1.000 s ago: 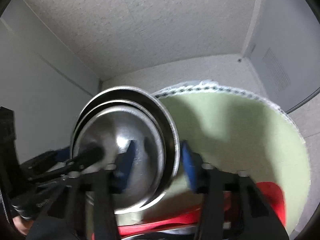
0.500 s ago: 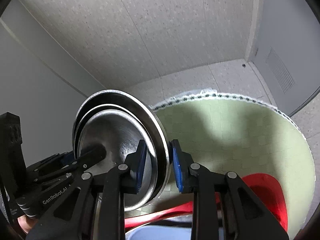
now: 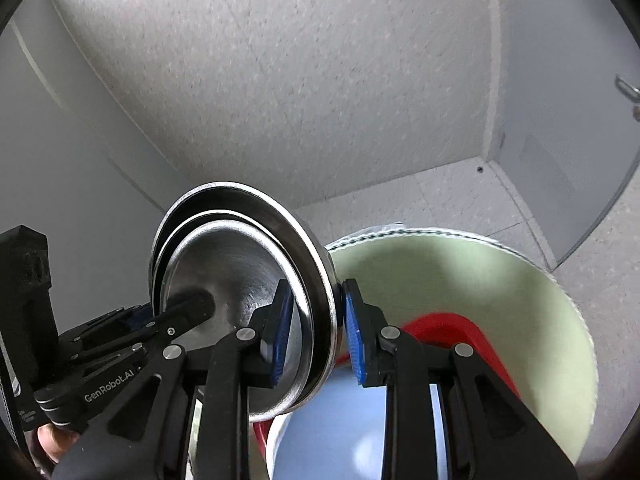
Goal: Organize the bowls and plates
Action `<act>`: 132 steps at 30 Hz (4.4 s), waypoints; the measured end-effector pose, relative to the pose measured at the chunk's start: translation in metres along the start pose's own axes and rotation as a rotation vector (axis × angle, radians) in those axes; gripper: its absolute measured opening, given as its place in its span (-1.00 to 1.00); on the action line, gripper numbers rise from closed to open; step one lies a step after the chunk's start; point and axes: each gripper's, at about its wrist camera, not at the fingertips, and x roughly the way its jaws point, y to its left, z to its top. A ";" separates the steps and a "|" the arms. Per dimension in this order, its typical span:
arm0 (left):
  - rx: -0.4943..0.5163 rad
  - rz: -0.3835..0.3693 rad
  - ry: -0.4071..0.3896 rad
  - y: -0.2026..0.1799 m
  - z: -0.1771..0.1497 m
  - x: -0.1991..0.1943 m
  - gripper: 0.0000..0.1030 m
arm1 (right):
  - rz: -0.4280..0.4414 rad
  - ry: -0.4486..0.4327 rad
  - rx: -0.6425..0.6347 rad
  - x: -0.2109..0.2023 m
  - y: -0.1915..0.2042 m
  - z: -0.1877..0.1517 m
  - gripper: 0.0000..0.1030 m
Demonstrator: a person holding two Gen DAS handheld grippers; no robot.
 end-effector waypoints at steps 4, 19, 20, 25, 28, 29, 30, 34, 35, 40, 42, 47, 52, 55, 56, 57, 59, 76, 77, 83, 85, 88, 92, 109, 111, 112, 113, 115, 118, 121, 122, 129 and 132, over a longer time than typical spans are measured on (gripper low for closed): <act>0.053 -0.031 0.000 -0.022 -0.018 -0.017 -0.46 | -0.033 -0.036 0.036 -0.037 -0.013 -0.018 -0.51; 0.178 -0.058 0.168 -0.065 -0.093 0.011 -0.45 | -0.143 0.025 0.171 -0.067 -0.067 -0.114 -0.51; 0.181 -0.056 0.179 -0.065 -0.096 0.014 -0.45 | -0.149 0.037 0.181 -0.063 -0.071 -0.119 -0.51; 0.189 -0.046 0.219 -0.067 -0.099 0.032 -0.46 | -0.163 0.069 0.202 -0.054 -0.081 -0.130 -0.51; 0.185 -0.042 0.233 -0.070 -0.086 0.049 -0.46 | -0.174 0.084 0.198 -0.045 -0.083 -0.128 -0.51; 0.185 -0.041 0.234 -0.072 -0.085 0.051 -0.46 | -0.183 0.087 0.196 -0.043 -0.084 -0.128 -0.51; 0.187 -0.039 0.235 -0.074 -0.086 0.051 -0.46 | -0.191 0.091 0.191 -0.040 -0.083 -0.128 -0.51; 0.177 -0.033 0.251 -0.081 -0.087 0.064 -0.41 | -0.225 0.099 0.184 -0.031 -0.079 -0.130 -0.51; 0.173 -0.034 0.252 -0.080 -0.087 0.064 -0.38 | -0.229 0.095 0.187 -0.030 -0.080 -0.131 -0.51; 0.184 -0.045 0.245 -0.079 -0.090 0.062 -0.26 | -0.241 0.083 0.186 -0.030 -0.077 -0.137 -0.44; 0.182 -0.068 0.235 -0.077 -0.095 0.056 0.10 | -0.247 0.068 0.190 -0.034 -0.074 -0.140 -0.44; 0.207 -0.027 0.138 -0.080 -0.106 0.026 0.42 | -0.241 0.018 0.187 -0.050 -0.064 -0.149 -0.22; 0.200 0.006 0.085 -0.077 -0.122 -0.004 0.71 | -0.231 -0.017 0.186 -0.070 -0.056 -0.162 0.12; 0.204 0.035 0.035 -0.078 -0.136 -0.025 0.83 | -0.221 -0.038 0.176 -0.083 -0.050 -0.174 0.22; 0.207 0.043 0.019 -0.079 -0.141 -0.032 0.87 | -0.216 -0.044 0.171 -0.089 -0.049 -0.179 0.24; 0.209 0.056 -0.001 -0.081 -0.148 -0.041 0.90 | -0.214 -0.047 0.166 -0.093 -0.047 -0.183 0.27; 0.213 0.073 -0.034 -0.085 -0.161 -0.056 0.95 | -0.209 -0.062 0.158 -0.104 -0.044 -0.193 0.36; 0.269 0.145 -0.383 -0.116 -0.350 -0.279 0.98 | -0.229 -0.297 0.065 -0.252 0.034 -0.327 0.81; 0.274 0.140 -0.404 -0.116 -0.361 -0.293 0.98 | -0.239 -0.320 0.065 -0.265 0.043 -0.340 0.82; 0.319 0.077 -0.497 -0.102 -0.447 -0.385 0.98 | -0.303 -0.441 0.064 -0.334 0.098 -0.411 0.89; 0.340 0.057 -0.527 -0.091 -0.483 -0.421 0.99 | -0.328 -0.463 0.062 -0.353 0.118 -0.435 0.97; 0.367 0.019 -0.549 -0.071 -0.534 -0.465 0.99 | -0.369 -0.506 0.051 -0.381 0.158 -0.480 0.98; 0.405 -0.007 -0.567 -0.037 -0.597 -0.518 0.99 | -0.432 -0.555 0.071 -0.415 0.218 -0.549 0.98; 0.483 -0.078 -0.653 0.048 -0.796 -0.730 0.99 | -0.585 -0.692 0.071 -0.550 0.366 -0.718 1.00; 0.481 -0.087 -0.657 0.049 -0.810 -0.743 0.99 | -0.600 -0.713 0.066 -0.566 0.376 -0.734 1.00; 0.478 -0.095 -0.662 0.050 -0.821 -0.752 0.99 | -0.603 -0.725 0.055 -0.575 0.380 -0.744 1.00; 0.473 -0.096 -0.667 0.051 -0.830 -0.759 0.99 | -0.608 -0.729 0.051 -0.580 0.382 -0.748 1.00; 0.471 -0.105 -0.674 0.049 -0.847 -0.774 0.99 | -0.620 -0.737 0.037 -0.591 0.386 -0.759 1.00; 0.471 -0.118 -0.671 0.041 -0.870 -0.790 0.99 | -0.629 -0.746 0.023 -0.609 0.390 -0.778 1.00; 0.475 -0.110 -0.681 0.035 -0.890 -0.805 0.99 | -0.636 -0.761 0.023 -0.624 0.389 -0.794 1.00; 0.471 -0.113 -0.685 0.033 -0.896 -0.812 0.99 | -0.636 -0.759 0.023 -0.630 0.388 -0.799 1.00; 0.473 -0.106 -0.691 0.016 -0.923 -0.838 0.99 | -0.630 -0.778 0.024 -0.653 0.379 -0.824 1.00; 0.473 -0.098 -0.694 0.012 -0.931 -0.845 0.99 | -0.617 -0.786 0.025 -0.661 0.374 -0.831 1.00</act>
